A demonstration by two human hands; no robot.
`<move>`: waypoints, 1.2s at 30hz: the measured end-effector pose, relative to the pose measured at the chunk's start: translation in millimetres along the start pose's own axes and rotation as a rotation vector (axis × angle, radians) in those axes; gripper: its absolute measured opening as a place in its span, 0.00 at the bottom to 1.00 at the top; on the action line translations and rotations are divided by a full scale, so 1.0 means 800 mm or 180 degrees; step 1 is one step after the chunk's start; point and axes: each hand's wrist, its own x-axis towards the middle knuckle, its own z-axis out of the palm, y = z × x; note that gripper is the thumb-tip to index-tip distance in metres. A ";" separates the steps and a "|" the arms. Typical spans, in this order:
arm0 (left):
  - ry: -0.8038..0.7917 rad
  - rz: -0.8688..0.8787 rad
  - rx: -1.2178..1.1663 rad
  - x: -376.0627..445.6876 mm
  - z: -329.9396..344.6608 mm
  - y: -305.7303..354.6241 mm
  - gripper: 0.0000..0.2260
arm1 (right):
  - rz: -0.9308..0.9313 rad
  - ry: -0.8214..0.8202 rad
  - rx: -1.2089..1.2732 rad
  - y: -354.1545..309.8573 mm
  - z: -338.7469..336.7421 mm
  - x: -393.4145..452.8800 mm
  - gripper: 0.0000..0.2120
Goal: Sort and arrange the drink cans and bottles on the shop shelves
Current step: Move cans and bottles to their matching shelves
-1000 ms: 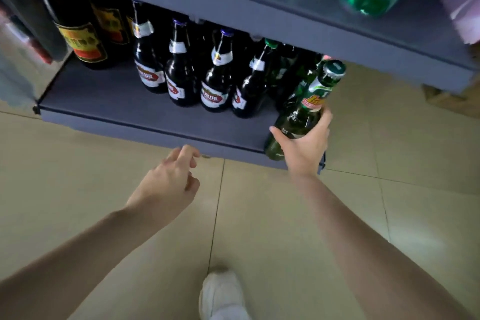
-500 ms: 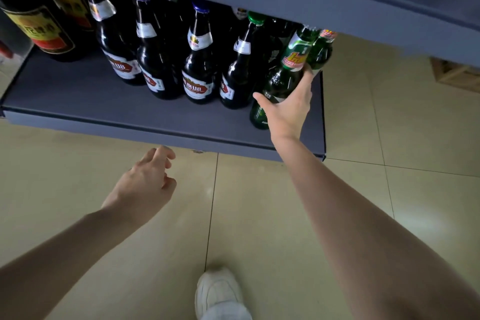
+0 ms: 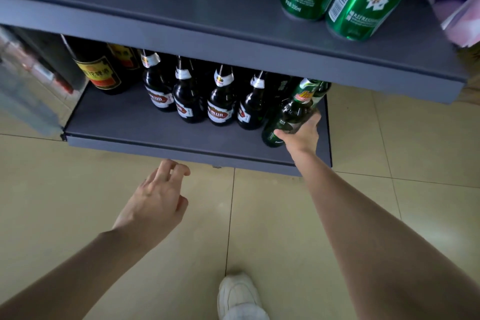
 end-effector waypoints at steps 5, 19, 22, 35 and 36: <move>0.0079 -0.0009 -0.0111 -0.025 -0.019 0.003 0.18 | 0.0074 -0.0080 -0.0036 -0.019 -0.017 -0.018 0.46; -0.0001 -0.0203 -0.0334 0.001 0.025 -0.005 0.18 | 0.0212 0.0398 -0.0072 -0.043 0.019 0.023 0.35; 0.0012 -0.0189 -0.0286 0.013 0.022 -0.005 0.18 | 0.0230 0.0464 -0.0075 -0.045 0.024 0.035 0.37; 0.0267 0.0036 -0.0235 0.015 -0.007 0.017 0.19 | 0.0707 0.0382 0.0355 -0.036 0.016 0.020 0.31; 0.0301 0.0046 -0.0211 0.012 -0.012 0.018 0.19 | 0.0730 0.0351 0.0377 -0.037 0.013 0.012 0.30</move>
